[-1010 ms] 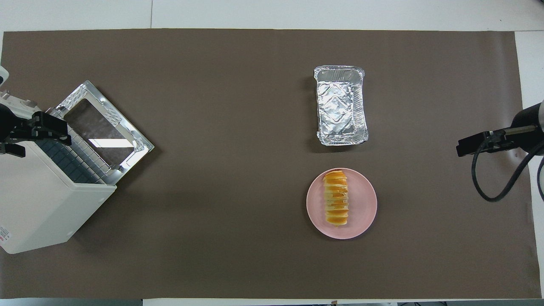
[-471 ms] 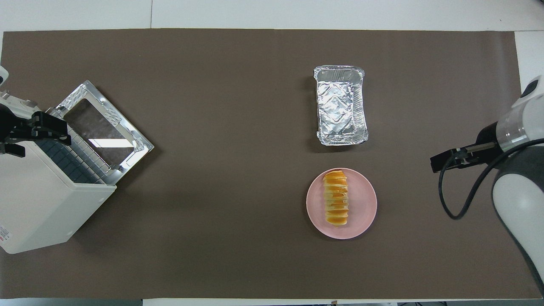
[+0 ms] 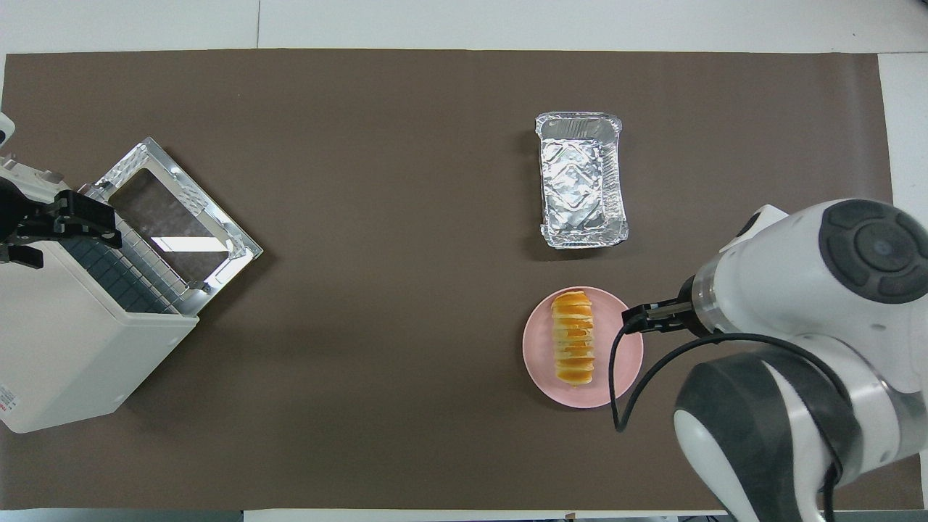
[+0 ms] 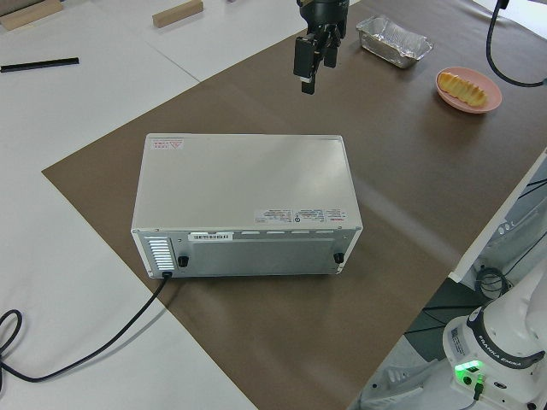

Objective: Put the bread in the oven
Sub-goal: 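Grasp the stack of orange bread slices with the right gripper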

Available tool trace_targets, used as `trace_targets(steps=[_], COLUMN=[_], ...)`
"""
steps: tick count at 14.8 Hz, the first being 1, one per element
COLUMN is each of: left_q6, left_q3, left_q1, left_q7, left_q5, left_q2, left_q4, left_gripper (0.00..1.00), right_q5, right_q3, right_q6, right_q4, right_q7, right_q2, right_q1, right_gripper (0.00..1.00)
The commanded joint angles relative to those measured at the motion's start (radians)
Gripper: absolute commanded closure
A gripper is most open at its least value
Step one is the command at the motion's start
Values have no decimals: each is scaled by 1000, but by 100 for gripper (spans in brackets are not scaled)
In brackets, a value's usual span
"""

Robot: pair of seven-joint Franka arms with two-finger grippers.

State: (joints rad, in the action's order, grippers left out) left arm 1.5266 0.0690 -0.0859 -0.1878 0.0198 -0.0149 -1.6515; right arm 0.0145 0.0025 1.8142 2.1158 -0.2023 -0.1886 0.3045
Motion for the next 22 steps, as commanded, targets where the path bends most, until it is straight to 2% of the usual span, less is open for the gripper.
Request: trace_targets(steps=[1, 6, 10, 21, 22], left_q6=[12, 12, 12, 12, 12], left_q3=[-1, 0, -1, 0, -1], left_q1=[6, 5, 5, 6, 5], left_q7=[5, 5, 5, 5, 5], left_q5=[11, 11, 11, 11, 11], left_q2=[23, 23, 23, 23, 23], left_q4=[-21, -21, -21, -21, -21], left_gripper=[0, 0, 0, 0, 0], right_q5=[5, 5, 5, 7, 7], right_q3=[-4, -4, -4, -4, -4], right_q6=[147, 373, 543, 663, 671], right_q4=[143, 265, 367, 406, 406], right_q7=[-92, -218, -232, -233, -233], right_q2=[-20, 50, 81, 144, 152], right_q1=[65, 154, 160, 176, 176], right_gripper=[0, 0, 0, 0, 5])
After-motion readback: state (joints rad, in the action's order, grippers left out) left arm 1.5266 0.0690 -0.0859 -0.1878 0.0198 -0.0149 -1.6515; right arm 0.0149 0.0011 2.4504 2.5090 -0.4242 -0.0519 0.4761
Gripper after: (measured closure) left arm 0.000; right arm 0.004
